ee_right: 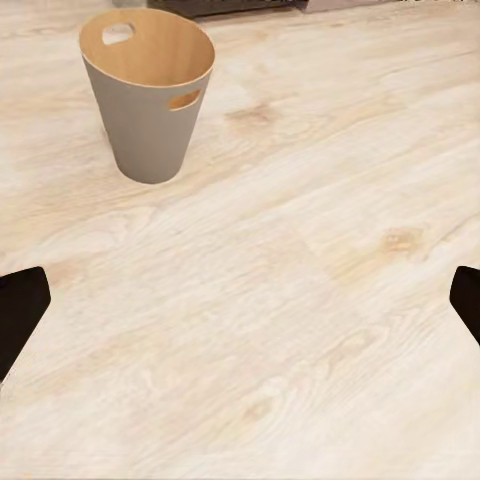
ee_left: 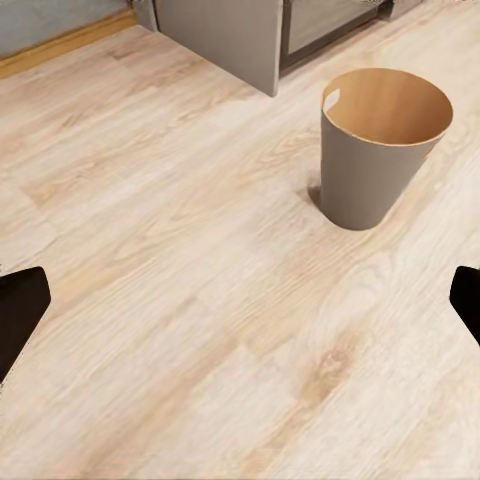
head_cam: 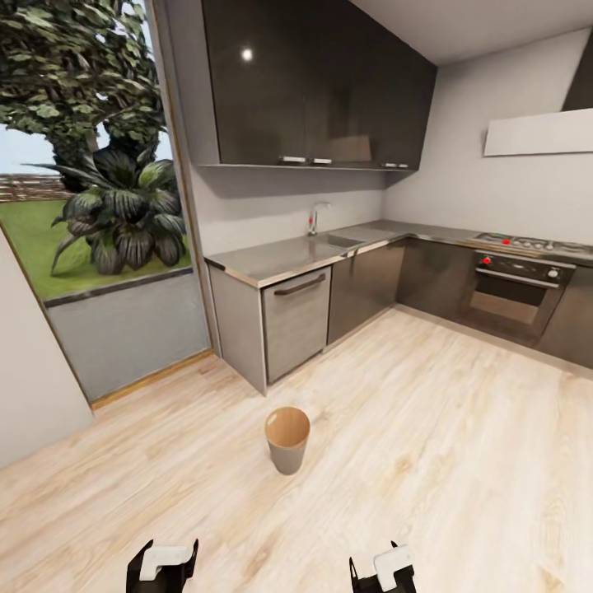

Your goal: Put the three can of soda from the living room inside the tash can in the kitchen.

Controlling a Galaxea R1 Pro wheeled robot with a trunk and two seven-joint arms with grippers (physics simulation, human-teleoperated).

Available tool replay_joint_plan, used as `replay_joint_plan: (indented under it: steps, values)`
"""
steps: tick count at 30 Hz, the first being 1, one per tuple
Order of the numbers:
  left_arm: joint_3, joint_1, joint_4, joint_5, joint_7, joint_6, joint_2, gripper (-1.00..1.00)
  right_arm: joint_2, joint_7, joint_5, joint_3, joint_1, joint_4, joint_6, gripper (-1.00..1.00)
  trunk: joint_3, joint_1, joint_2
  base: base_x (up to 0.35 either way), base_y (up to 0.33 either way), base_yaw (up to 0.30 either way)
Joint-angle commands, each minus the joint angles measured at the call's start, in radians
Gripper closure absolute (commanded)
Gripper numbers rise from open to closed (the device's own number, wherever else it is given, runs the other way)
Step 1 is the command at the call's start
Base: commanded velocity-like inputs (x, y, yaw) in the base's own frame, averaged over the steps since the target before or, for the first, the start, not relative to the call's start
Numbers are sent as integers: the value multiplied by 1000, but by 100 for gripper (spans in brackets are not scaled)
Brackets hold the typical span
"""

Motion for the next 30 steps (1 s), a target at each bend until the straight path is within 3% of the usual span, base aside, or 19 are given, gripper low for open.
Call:
replay_joint_plan:
  steps: [1,30]
  values:
    - [0,0,0,0,0,0,0,-100,0,0,0,0,0,0,0,-100,0,0,0,291,155,0]
    - [-2,0,1,0,0,0,0,-100,2,0,1,1,0,9,0,-100,0,0,0,293,158,0]
